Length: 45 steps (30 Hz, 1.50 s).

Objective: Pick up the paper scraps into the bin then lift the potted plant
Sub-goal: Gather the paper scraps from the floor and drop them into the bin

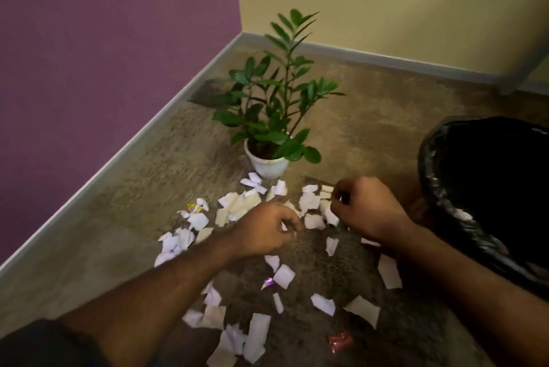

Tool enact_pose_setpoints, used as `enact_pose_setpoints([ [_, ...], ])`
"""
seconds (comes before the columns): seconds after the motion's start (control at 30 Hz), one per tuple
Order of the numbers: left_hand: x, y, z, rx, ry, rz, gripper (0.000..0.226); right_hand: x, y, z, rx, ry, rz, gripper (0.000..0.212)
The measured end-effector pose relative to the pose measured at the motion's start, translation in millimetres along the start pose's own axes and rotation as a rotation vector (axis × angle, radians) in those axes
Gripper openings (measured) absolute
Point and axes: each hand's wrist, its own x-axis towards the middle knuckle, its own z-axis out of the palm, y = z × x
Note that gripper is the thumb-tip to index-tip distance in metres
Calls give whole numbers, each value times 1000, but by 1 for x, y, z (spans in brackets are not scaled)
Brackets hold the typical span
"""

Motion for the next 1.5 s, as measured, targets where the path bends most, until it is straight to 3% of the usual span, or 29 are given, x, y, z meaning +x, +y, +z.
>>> enact_pose_setpoints([
  [0.07, -6, -30, -18, 47, -54, -103, 20, 1, -4, 27, -26, -74, -25, 13],
  [0.2, -19, -92, -37, 51, 79, -420, 37, -7, -7, 89, -79, -174, -39, 31],
  [0.3, -37, -127, -37, 98, 172, -605, 46, -24, -7, 136, -118, -220, -126, 33],
  [0.43, -74, -159, -24, 104, 446, -754, 52, -44, -14, 187, -216, -295, -285, 51],
  [0.53, -97, -173, -8, 166, 637, -1051, 68, -57, -24, 214, -219, -284, -391, 58],
  [0.6, -110, -182, 0, 69, 687, -1281, 78, -65, -30, 228, -210, -301, -475, 64],
  [0.7, -127, -193, 19, -140, 700, -1411, 86, -83, -34, 246, -192, -327, -593, 67],
  [0.83, -108, -181, 41, -145, 794, -1418, 83, -116, -38, 275, -190, -340, -742, 74],
  [0.97, -79, -176, 49, -115, 765, -1278, 76, -136, -35, 301, -335, -387, -917, 68],
  [1.13, -74, -175, 65, 6, 632, -1105, 77, -116, -23, 290, -411, -311, -738, 55],
  [1.27, -90, -167, 88, 338, 521, -936, 79, -101, -12, 277, -421, -268, -650, 50],
  [1.4, -101, -160, 100, 573, 513, -632, 52, -82, -8, 266, -391, -311, -655, 50],
  [1.5, -97, -163, 99, 481, 497, -508, 33, -57, -16, 250, -323, -461, -580, 57],
])
